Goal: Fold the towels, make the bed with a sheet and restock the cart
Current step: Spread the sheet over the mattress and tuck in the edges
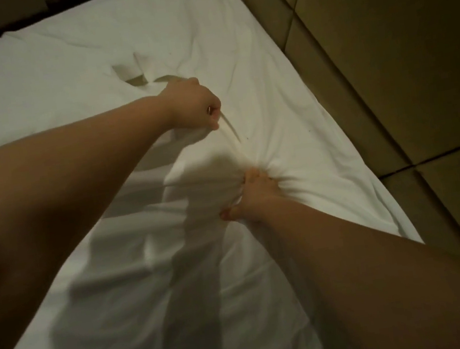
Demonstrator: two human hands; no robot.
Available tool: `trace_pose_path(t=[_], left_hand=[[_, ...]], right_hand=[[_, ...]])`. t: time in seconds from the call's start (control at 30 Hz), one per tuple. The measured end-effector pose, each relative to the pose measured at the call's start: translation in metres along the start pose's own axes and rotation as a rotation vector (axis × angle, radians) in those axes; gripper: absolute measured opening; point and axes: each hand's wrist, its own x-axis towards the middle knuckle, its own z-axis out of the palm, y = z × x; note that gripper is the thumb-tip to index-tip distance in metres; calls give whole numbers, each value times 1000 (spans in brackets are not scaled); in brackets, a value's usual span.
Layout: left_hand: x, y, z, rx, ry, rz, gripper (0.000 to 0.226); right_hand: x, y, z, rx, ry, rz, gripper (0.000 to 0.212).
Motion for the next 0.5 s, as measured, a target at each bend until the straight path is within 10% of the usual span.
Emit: trace_pose_path(t=[0.5], left_hand=[[-12, -33, -14, -179, -528, -99, 15]], right_hand=[[4, -1, 2, -41, 12, 6, 101]])
